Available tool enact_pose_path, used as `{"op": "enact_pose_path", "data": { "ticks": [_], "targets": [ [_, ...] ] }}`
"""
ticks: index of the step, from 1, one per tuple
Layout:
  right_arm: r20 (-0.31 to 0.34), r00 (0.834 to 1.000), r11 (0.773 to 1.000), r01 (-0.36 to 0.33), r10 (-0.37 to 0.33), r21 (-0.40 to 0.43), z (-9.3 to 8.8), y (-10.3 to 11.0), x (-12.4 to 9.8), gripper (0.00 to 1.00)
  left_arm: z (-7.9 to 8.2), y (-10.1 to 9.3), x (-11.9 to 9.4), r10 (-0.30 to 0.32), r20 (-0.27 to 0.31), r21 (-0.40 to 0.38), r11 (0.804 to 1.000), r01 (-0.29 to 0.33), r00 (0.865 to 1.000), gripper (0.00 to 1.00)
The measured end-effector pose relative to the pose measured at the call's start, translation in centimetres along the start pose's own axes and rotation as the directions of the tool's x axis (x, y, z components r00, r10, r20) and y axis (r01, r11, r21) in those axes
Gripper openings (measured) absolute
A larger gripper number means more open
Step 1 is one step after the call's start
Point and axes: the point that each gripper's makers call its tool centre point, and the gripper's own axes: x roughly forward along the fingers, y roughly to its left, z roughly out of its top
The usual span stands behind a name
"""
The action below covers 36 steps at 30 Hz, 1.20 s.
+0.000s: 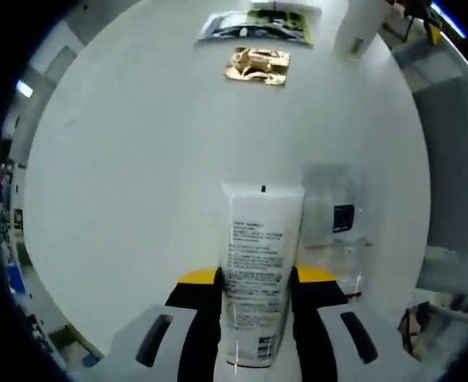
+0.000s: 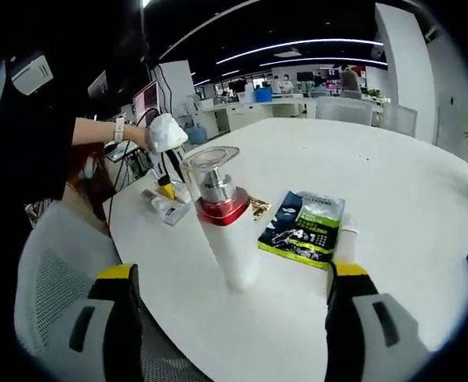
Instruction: Arrange the skincare products in the storage area until every visible bottle or jar stands upright without overlapping.
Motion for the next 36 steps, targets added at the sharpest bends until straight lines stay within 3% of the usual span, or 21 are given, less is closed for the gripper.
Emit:
{"op": "enact_pose_path", "data": {
  "ticks": [11, 18, 24, 36],
  "targets": [
    [0.020, 1.000, 1.000, -0.001, 0.000, 0.014, 0.2, 0.1, -0.5, 0.97, -0.1, 0.0, -0.2, 0.007, 0.003, -0.003, 1.000, -0.007, 1.000, 0.26],
    [0.033, 0.999, 1.000, 0.000, 0.000, 0.018, 0.5, 0.1, -0.6, 0.97, -0.4, -0.1, -0.5, 0.057, 0.055, -0.063, 0.997, -0.053, 0.997, 0.24],
    [0.039, 0.999, 1.000, -0.010, 0.010, 0.007, 0.7, 0.4, -0.5, 0.97, -0.4, -0.3, -0.7, 0.109, 0.071, -0.035, 0.994, -0.106, 0.992, 0.24],
    [0.047, 0.999, 1.000, -0.017, 0.017, -0.003, 0.8, 0.6, -0.8, 0.97, 0.0, 0.6, -3.2, 0.192, 0.141, -0.079, 0.980, -0.182, 0.971, 0.23]
  ]
}}
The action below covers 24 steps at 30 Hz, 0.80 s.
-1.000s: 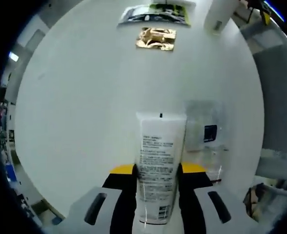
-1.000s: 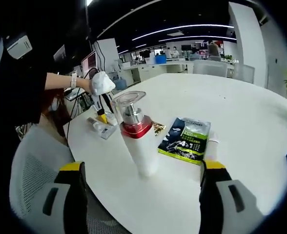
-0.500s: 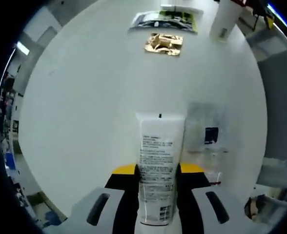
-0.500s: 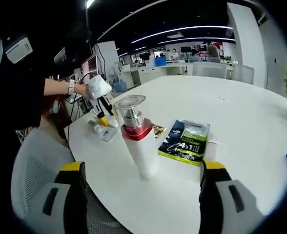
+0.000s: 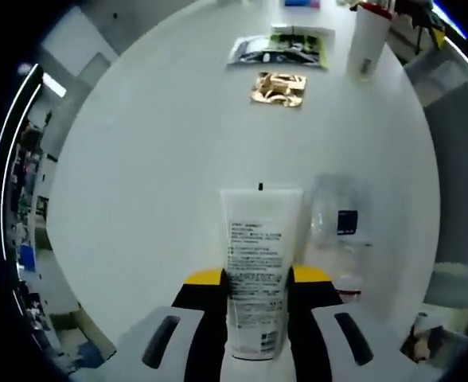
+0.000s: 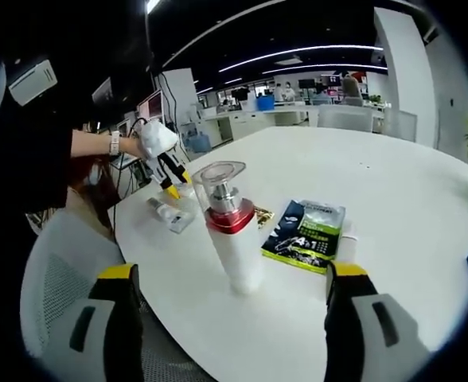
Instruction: Arrange the skincare products in the storage area until every visible bottle or jar stands upright without overlapping.
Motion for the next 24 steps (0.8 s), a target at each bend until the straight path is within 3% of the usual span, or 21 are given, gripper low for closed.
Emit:
{"op": "enact_pose_path", "data": {
  "ticks": [9, 13, 24],
  "targets": [
    [0.005, 1.000, 1.000, -0.011, 0.011, -0.005, 0.2, 0.4, -0.1, 0.97, 1.8, 0.4, -1.7, 0.035, 0.059, 0.001, 0.999, -0.035, 0.998, 0.24],
    [0.015, 1.000, 1.000, -0.012, 0.012, -0.007, 0.5, 0.5, -0.3, 0.97, 3.1, 1.1, -2.7, 0.067, 0.134, -0.061, 0.996, -0.059, 0.989, 0.24],
    [0.037, 0.999, 1.000, -0.014, 0.014, 0.008, 0.8, 0.7, -0.7, 0.96, 6.4, 1.6, -4.4, 0.102, 0.252, -0.097, 0.992, -0.080, 0.962, 0.24]
  ]
}}
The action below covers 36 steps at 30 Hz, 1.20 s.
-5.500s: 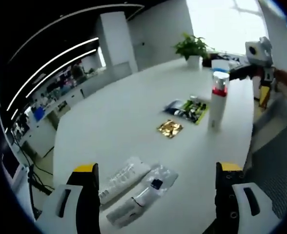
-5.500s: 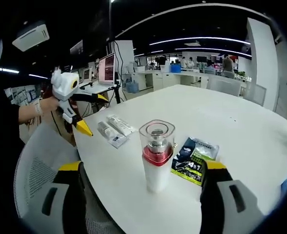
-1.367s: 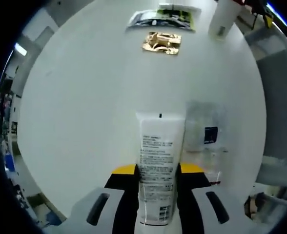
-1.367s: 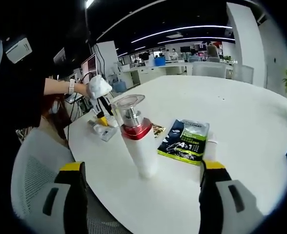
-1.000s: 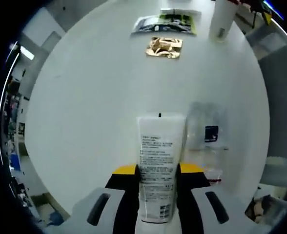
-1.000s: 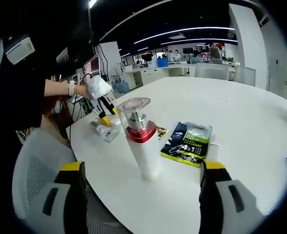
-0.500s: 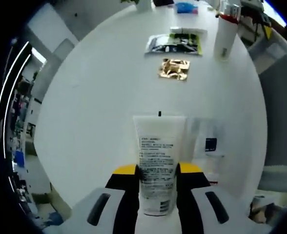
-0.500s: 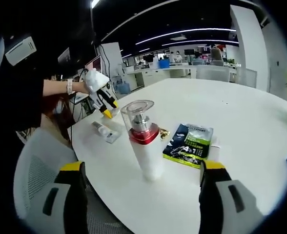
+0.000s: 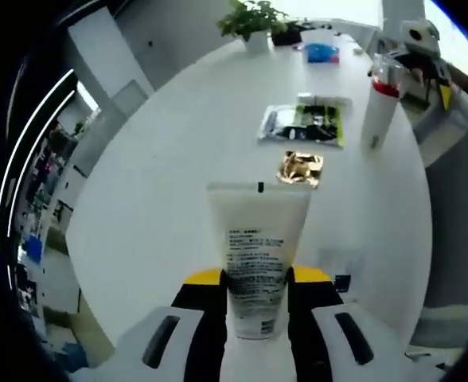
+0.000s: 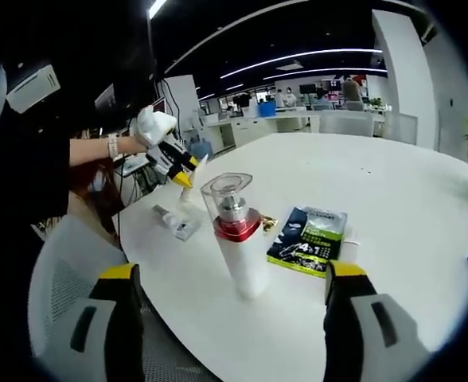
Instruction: Arrange the skincare products in the storage area until every visible bottle or jar stands upright without overlapping.
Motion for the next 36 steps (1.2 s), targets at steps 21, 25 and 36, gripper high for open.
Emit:
{"op": "enact_pose_path", "data": {
  "ticks": [21, 25, 36],
  "targets": [
    [0.015, 1.000, 1.000, 0.010, -0.010, -0.004, 0.4, 0.0, -0.5, 0.95, 4.9, -1.8, 0.8, -0.020, 0.179, -0.056, 0.998, 0.031, 0.984, 0.24],
    [0.018, 1.000, 1.000, 0.010, -0.010, -0.010, 0.7, 0.1, -0.5, 0.95, 5.7, -2.4, 0.8, -0.030, 0.210, -0.073, 0.996, 0.046, 0.977, 0.24],
    [0.027, 1.000, 1.000, -0.015, 0.015, 0.001, 1.2, 0.4, -0.3, 0.94, 7.5, -5.0, 0.8, -0.054, 0.281, -0.094, 0.992, 0.083, 0.958, 0.25]
  ]
}}
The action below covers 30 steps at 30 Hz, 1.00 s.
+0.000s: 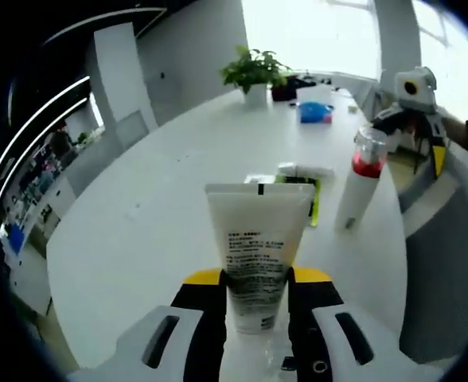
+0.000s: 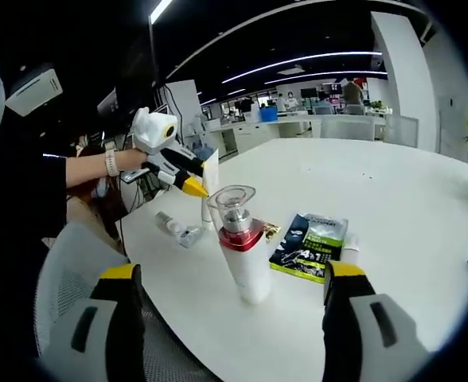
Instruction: Arrange the skincare products in the storage area until every visible bottle or jar stands upright without overlapping.
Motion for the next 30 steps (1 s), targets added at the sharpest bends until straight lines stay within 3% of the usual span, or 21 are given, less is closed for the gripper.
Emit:
{"op": "enact_pose_path", "data": {
  "ticks": [22, 30],
  "targets": [
    [0.032, 0.999, 1.000, -0.004, 0.005, -0.030, 2.4, -0.1, -0.4, 0.88, 2.4, -4.4, 1.1, -0.049, 0.113, -0.028, 0.998, 0.052, 0.992, 0.25],
    [0.053, 0.998, 0.999, -0.024, 0.026, -0.043, 3.6, 0.9, -1.0, 0.71, 2.6, -5.8, 1.0, -0.055, 0.159, -0.059, 0.996, 0.065, 0.986, 0.25]
  ]
}}
